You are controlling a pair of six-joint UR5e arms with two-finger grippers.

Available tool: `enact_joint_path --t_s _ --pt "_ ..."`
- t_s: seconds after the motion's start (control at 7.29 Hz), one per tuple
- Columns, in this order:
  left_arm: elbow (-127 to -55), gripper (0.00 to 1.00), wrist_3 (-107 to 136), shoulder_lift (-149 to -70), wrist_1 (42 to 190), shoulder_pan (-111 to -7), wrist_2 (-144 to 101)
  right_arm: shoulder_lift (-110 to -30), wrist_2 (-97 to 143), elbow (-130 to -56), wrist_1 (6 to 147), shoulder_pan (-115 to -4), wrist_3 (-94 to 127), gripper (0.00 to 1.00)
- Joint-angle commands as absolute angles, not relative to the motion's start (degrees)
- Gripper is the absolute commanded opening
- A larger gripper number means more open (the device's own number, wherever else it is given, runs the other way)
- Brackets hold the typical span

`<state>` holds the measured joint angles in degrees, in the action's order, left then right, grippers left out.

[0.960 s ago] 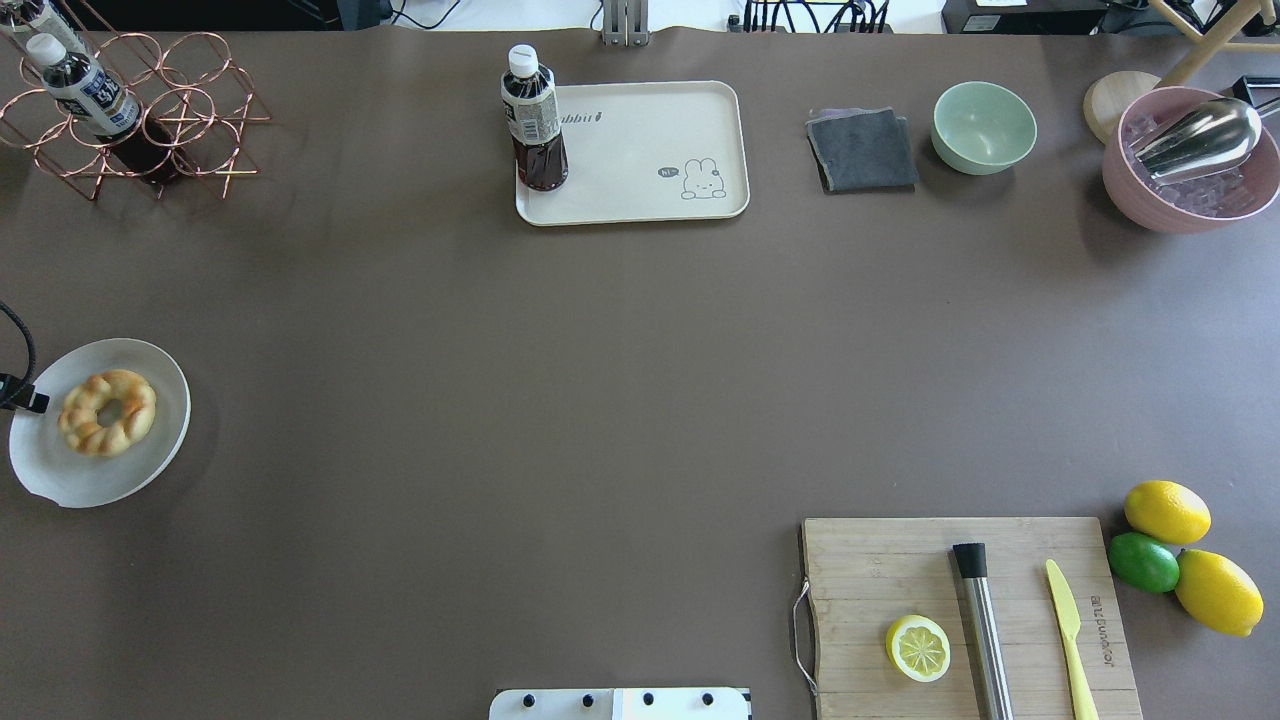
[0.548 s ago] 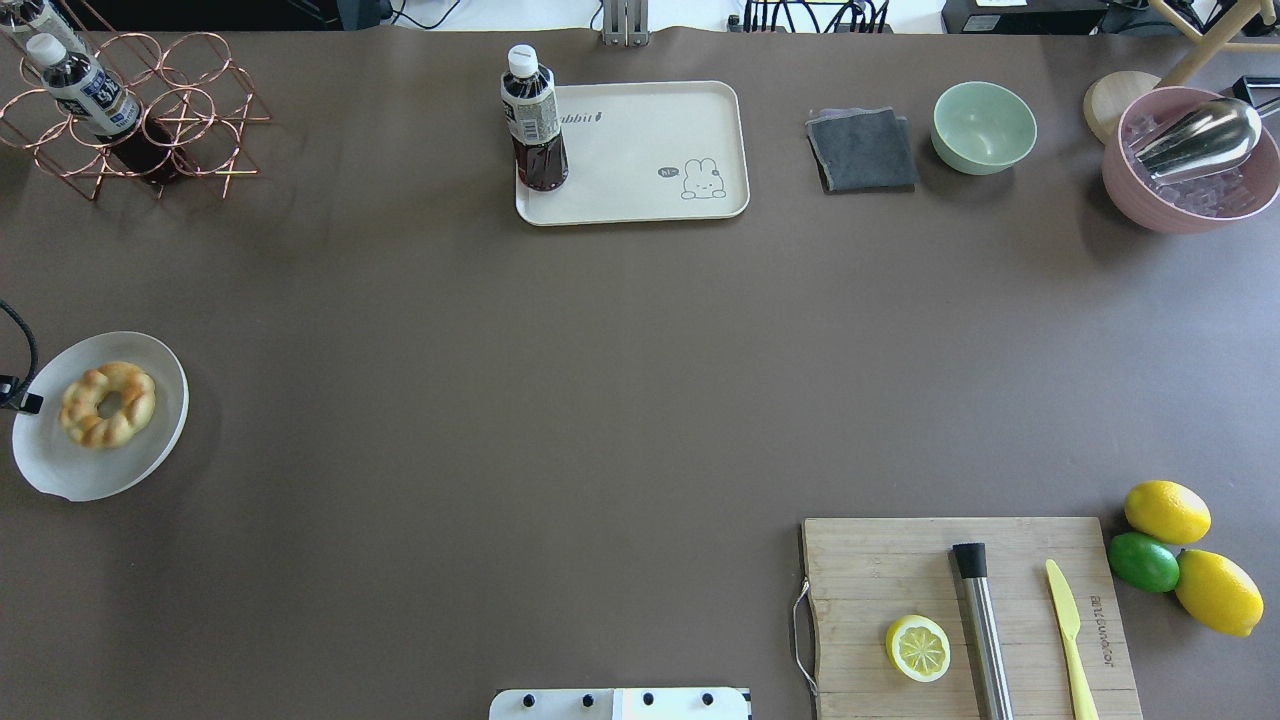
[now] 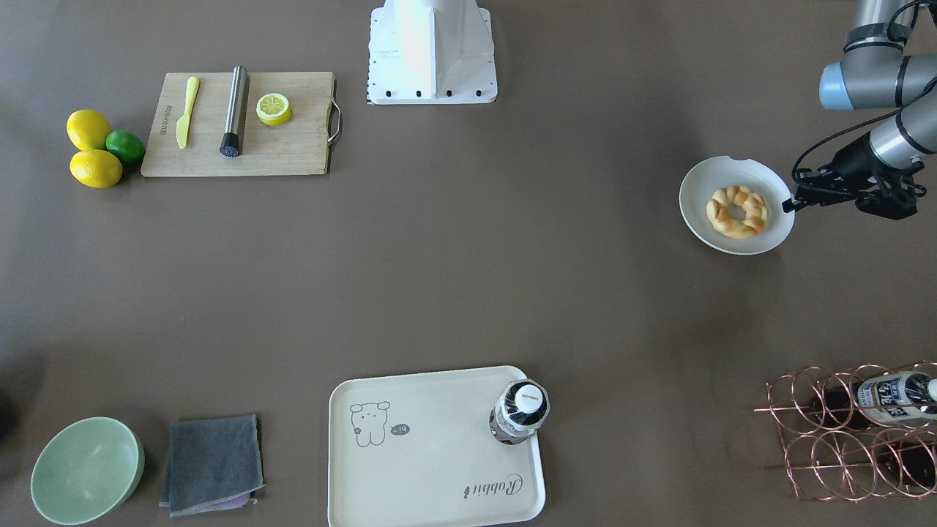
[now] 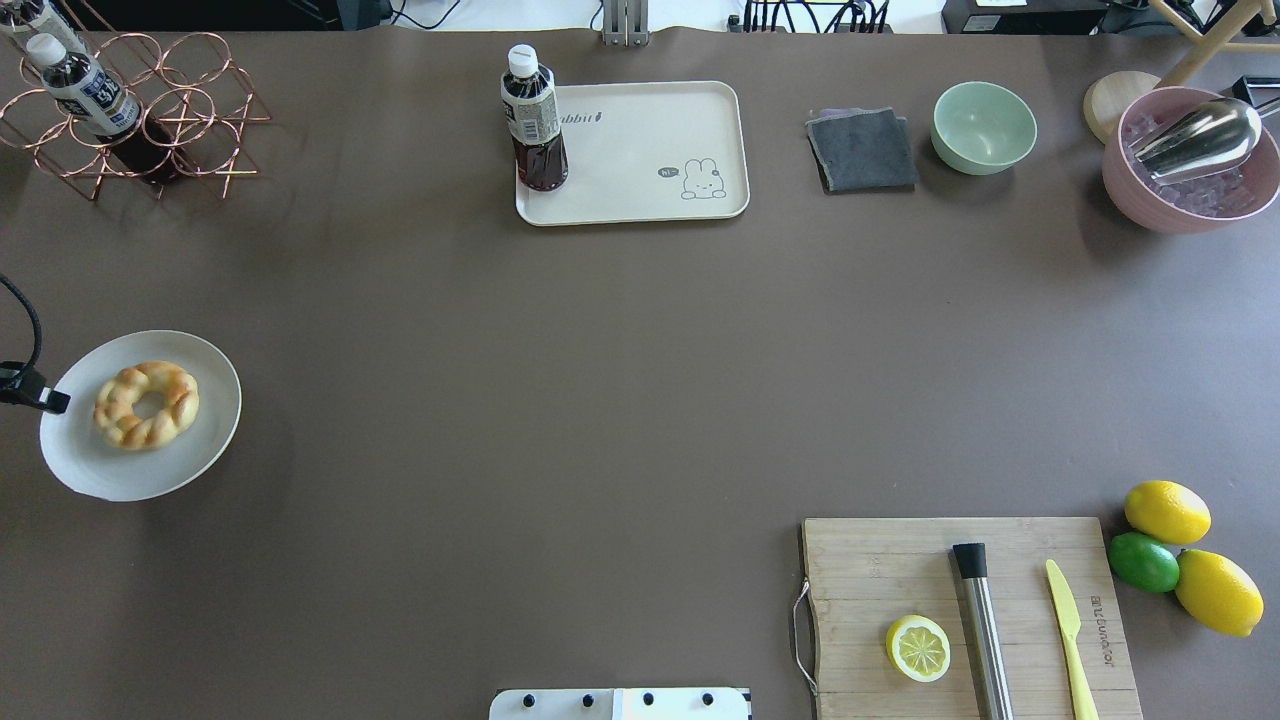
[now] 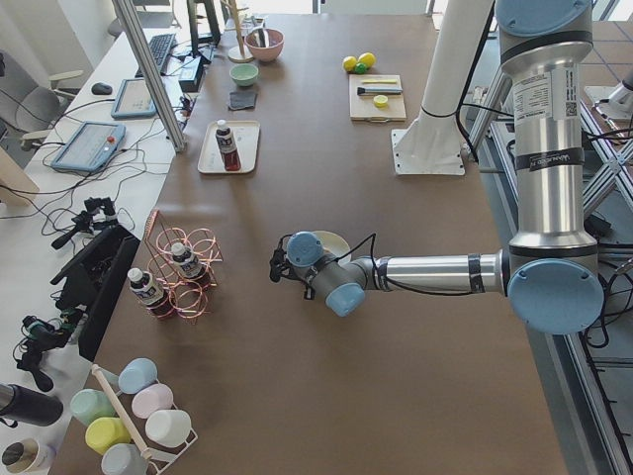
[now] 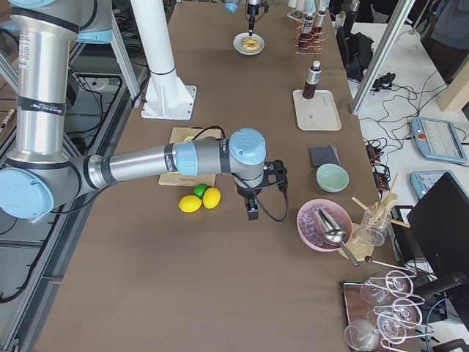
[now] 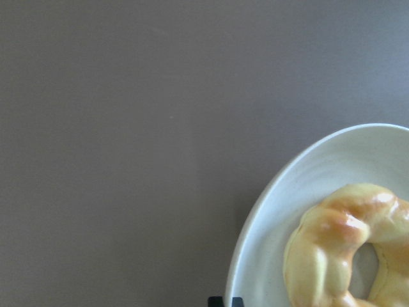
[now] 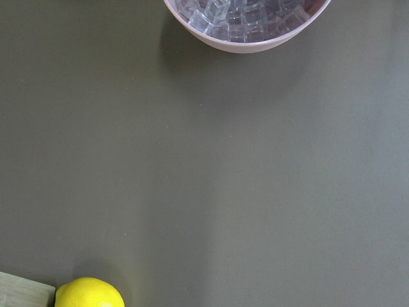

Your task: Place donut on tray

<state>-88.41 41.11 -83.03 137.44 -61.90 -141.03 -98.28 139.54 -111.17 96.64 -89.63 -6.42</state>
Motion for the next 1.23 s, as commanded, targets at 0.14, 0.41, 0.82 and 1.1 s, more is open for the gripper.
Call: enact_joint_path --t_s 0.14,0.41,0.82,1.1 --pt "-103.67 0.0 57.15 -86.65 131.05 -62.15 -145.2 -89.07 140.27 -115.47 96.59 -79.5 16.51 1.0" --pt "-105.99 0.0 67.63 -92.86 130.61 -57.68 -144.32 -83.34 140.1 -118.9 96.59 -72.01 35.08 1.0" --pt "-109.39 0.0 69.43 -104.63 117.87 -52.33 -136.28 -77.54 139.75 -121.63 96.59 -65.76 49.53 1.0" --pt "-113.62 0.0 69.61 -115.27 99.91 -47.49 -128.88 -74.29 139.57 -122.61 96.59 -63.12 56.04 0.99"
